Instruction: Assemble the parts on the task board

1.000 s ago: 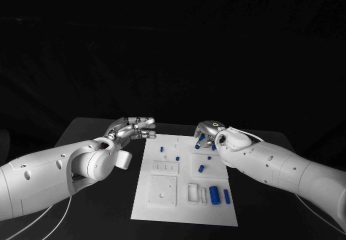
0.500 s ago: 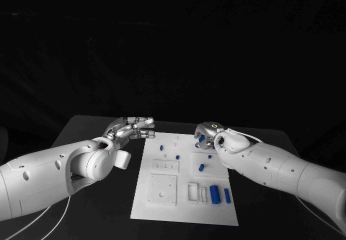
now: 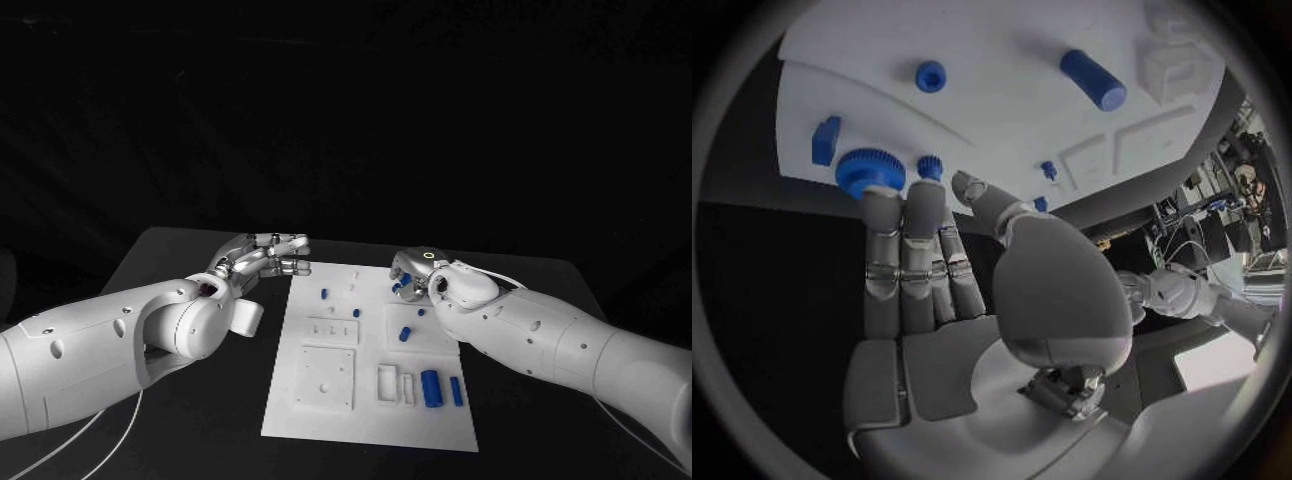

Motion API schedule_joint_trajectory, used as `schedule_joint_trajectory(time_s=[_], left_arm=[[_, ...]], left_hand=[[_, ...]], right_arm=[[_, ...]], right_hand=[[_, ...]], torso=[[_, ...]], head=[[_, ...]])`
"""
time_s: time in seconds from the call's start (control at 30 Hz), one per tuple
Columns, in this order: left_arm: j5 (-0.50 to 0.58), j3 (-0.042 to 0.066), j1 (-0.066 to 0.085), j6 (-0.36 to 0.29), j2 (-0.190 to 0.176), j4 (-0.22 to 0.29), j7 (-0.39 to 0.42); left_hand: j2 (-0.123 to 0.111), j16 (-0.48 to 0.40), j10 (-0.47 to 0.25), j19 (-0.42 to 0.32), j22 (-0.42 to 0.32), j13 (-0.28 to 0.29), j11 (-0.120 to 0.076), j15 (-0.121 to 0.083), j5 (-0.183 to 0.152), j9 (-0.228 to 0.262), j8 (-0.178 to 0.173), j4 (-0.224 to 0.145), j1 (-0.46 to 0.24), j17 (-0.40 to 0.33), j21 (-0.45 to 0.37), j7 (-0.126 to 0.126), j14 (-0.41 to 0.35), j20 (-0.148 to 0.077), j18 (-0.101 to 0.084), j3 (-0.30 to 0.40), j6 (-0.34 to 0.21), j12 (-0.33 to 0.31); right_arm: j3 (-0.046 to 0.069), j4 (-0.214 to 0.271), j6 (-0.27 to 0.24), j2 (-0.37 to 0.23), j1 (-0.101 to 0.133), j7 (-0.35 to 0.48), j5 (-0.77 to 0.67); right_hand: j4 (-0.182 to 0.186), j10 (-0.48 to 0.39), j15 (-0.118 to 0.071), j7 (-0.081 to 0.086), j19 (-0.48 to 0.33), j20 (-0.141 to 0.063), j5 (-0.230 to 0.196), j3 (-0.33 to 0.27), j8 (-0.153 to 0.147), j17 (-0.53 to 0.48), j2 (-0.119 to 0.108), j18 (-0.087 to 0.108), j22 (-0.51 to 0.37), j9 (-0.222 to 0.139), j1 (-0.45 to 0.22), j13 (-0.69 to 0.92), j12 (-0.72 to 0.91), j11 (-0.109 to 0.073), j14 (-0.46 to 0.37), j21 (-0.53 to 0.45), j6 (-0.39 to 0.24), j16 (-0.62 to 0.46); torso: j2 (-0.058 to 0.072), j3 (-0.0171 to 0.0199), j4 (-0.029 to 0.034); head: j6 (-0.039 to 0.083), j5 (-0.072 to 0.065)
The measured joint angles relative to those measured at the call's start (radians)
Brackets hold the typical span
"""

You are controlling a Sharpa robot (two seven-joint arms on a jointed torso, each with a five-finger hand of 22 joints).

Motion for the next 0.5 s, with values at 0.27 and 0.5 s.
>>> schedule_joint_trajectory(time_s=[0.27, 0.5], left_arm=[[0.0, 0.0, 0.0, 0.0, 0.002, -0.001, 0.002], [0.0, 0.0, 0.0, 0.0, 0.002, -0.002, 0.002]], left_hand=[[0.0, 0.0, -0.004, 0.0, -0.002, 0.0, 0.004, 0.0, 0.0, 0.0, 0.0, 0.0, 0.0, 0.0, 0.004, 0.0, 0.0, 0.0, 0.0, 0.0, 0.0, 0.0], [0.0, 0.0, -0.004, 0.0, -0.002, 0.0, 0.004, 0.0, 0.0, 0.0, 0.0, 0.0, 0.0, 0.0, 0.004, 0.0, 0.0, 0.0, 0.0, 0.0, 0.0, 0.0]], right_arm=[[0.0, -0.009, 0.001, 0.004, -0.002, -0.014, -0.017], [0.0, -0.014, 0.001, 0.007, -0.002, -0.02, -0.026]], right_hand=[[0.0, -0.009, 0.0, 0.0, 0.018, 0.008, 0.0, 0.022, 0.0, -0.006, -0.008, 0.011, 0.027, 0.0, 0.0, 0.0, 0.0, 0.002, 0.0, -0.065, 0.0, 0.0], [0.0, -0.009, 0.0, 0.0, 0.026, 0.006, 0.0, 0.027, 0.0, -0.011, -0.008, 0.014, 0.041, 0.0, 0.0, 0.0, 0.0, 0.002, 0.0, -0.1, 0.0, 0.0]], torso=[[0.004, -0.0031, -0.0004], [0.007, -0.0043, 0.0001]], head=[[0.004, -0.003], [0.007, -0.003]])
